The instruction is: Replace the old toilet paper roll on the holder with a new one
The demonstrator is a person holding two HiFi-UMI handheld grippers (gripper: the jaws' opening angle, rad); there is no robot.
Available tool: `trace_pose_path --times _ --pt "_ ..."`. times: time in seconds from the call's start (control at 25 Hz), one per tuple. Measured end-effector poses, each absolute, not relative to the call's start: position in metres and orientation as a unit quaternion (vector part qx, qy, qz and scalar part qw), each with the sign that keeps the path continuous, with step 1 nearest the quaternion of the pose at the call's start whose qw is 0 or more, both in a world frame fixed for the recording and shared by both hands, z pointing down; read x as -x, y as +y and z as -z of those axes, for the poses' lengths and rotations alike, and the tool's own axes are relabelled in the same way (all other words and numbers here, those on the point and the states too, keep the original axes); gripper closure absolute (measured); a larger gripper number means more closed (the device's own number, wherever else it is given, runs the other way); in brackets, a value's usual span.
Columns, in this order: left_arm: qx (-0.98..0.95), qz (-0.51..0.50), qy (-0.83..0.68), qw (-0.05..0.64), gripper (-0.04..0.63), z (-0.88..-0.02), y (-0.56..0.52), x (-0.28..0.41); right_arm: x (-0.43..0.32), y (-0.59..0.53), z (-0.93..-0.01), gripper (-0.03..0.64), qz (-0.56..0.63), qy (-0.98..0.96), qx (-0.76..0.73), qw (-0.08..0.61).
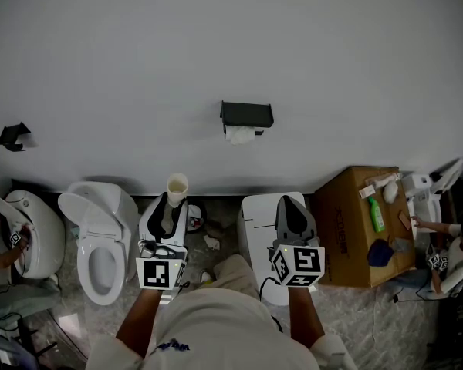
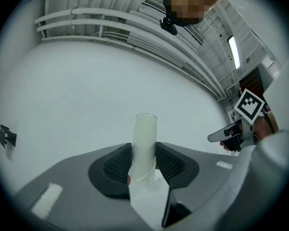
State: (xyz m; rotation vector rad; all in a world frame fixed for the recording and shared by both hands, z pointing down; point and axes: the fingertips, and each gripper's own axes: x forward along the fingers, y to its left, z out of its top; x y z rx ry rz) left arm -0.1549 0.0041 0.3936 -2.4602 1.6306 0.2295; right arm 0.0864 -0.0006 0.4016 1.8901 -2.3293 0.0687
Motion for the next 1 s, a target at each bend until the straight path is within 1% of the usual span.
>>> trace_pose_path --times 1.0 --pt "0.825 -0.077 0.551 0.097 0.44 -0.388 0.022 0.163 -0.07 0.01 -0.404 0.614 -0.024 -0.785 -0.615 0.076"
